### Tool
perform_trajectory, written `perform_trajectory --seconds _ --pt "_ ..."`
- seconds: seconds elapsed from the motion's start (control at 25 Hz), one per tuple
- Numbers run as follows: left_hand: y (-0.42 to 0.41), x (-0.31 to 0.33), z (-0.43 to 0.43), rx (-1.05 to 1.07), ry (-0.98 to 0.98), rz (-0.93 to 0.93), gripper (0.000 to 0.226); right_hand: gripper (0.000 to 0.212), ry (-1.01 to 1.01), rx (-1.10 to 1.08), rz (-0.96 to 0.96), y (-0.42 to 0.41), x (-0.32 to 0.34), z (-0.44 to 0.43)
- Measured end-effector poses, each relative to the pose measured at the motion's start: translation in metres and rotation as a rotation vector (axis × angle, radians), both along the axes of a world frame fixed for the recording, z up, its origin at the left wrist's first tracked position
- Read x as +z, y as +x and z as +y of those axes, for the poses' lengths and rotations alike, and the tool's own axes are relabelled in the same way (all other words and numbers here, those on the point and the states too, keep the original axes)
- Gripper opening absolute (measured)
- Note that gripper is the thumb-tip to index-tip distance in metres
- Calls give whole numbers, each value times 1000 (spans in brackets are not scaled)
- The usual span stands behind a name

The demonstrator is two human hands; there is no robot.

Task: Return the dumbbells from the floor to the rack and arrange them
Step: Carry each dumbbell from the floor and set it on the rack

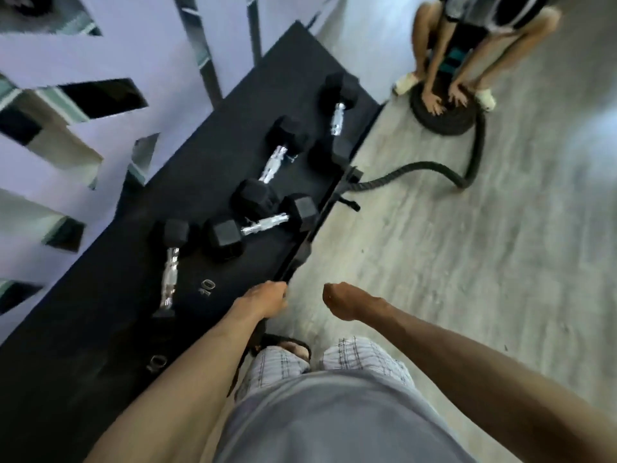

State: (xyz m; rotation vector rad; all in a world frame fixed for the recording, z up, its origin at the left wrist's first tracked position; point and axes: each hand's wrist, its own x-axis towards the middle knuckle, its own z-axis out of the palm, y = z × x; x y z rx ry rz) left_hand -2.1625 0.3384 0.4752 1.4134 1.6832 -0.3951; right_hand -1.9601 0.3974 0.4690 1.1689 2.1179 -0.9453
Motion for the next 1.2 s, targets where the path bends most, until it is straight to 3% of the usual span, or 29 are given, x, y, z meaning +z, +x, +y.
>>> perform_trajectory --seconds 0.6,1.2 --pt "384 3 8 -845 22 38 31 23 30 -947 99 378 -1 -187" --pt "789 -9 -114 -1665 -17 -39 33 24 36 -1859 34 618 -12 -398"
